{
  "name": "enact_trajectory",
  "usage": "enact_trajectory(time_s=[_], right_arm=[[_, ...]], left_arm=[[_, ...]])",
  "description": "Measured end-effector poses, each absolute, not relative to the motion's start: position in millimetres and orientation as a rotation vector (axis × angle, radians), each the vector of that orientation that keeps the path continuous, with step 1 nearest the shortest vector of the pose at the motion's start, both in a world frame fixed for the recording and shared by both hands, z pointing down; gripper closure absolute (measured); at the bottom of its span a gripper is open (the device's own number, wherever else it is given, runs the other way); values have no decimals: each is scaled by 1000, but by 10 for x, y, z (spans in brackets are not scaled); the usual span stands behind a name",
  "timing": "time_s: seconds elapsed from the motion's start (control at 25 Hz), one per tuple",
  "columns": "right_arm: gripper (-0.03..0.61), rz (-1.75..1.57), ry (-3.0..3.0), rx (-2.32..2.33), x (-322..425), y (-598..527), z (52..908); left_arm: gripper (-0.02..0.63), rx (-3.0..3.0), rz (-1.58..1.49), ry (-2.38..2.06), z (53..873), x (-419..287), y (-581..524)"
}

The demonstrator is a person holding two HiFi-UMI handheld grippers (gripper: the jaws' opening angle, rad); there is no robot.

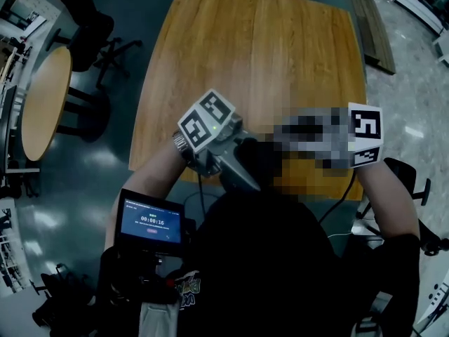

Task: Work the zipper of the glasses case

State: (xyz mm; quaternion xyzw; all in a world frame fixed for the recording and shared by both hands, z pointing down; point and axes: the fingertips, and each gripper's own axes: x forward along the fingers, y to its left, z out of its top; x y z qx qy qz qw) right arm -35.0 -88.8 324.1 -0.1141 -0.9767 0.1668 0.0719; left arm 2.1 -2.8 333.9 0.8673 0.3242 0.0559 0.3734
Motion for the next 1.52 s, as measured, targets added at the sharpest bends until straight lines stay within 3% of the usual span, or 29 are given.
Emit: enact_trajectory(time_s=[0.2, 0.64, 1.16, 1.52], right_arm=[[575, 297, -2911, -337, -380, -859, 3247], [575, 93, -2946, -326, -265, -785, 3106], [575, -329, -2864, 47, -170, -670, 3223], [575, -300, -2910, 480, -46, -1000, 3355]], left_arm=[[342, 2188, 118, 830, 3348, -8, -47], [341, 2178, 151, 861, 3351, -43, -35], [337, 2114, -506, 508, 3181, -202, -832], [339, 1864, -840, -69, 3377, -272, -1555]])
